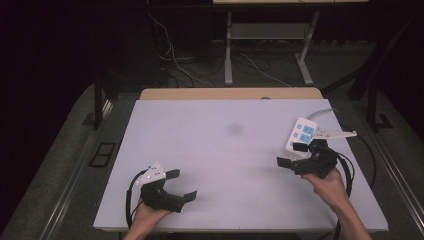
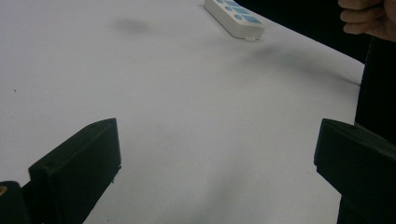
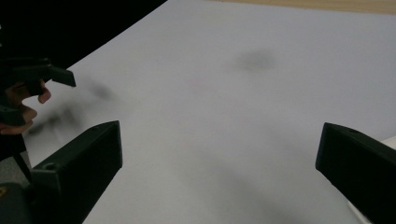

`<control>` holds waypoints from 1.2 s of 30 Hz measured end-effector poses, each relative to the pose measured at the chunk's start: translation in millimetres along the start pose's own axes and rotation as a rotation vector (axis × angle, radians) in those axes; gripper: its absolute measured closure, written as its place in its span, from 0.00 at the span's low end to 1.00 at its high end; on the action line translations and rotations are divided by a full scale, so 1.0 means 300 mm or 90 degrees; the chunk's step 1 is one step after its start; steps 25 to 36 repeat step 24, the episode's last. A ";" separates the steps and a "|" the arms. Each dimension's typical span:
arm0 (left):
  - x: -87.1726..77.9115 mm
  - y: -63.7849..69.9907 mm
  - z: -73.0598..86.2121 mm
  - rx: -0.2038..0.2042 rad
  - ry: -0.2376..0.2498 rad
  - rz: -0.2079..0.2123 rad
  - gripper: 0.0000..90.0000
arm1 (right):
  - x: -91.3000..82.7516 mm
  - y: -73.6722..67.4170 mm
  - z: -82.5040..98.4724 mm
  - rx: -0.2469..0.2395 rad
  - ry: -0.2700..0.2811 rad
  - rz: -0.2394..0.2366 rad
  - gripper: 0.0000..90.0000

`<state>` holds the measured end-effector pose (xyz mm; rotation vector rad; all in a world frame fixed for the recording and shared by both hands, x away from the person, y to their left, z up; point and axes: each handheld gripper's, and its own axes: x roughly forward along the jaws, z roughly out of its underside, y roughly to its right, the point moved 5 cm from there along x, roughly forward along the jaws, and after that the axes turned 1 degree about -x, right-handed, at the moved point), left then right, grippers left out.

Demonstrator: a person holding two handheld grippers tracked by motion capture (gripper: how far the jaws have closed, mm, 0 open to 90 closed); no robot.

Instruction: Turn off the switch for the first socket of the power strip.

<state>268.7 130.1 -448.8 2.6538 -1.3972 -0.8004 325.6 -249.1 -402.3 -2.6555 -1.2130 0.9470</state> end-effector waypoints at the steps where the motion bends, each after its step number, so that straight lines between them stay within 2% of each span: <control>1: 0.000 0.000 0.000 0.000 0.000 0.000 0.00 | -0.001 -0.005 0.008 0.001 -0.002 -0.003 0.00; 9: 0.000 0.001 0.000 0.000 0.000 0.000 0.00 | -0.010 -0.038 0.075 -0.006 -0.012 -0.011 0.00; 17: 0.000 0.001 0.001 -0.002 -0.001 -0.001 0.00 | 0.002 -0.072 0.183 -0.012 -0.047 -0.017 0.00; 21: 0.002 0.001 0.001 0.000 -0.005 -0.001 0.00 | 0.006 -0.084 0.218 -0.021 -0.063 -0.017 0.00; 24: 0.004 0.000 0.003 0.000 -0.009 0.000 0.00 | 0.010 -0.088 0.234 -0.028 -0.066 -0.014 0.00; 36: 0.004 0.000 0.003 0.000 -0.009 0.000 0.00 | 0.010 -0.088 0.234 -0.028 -0.066 -0.014 0.00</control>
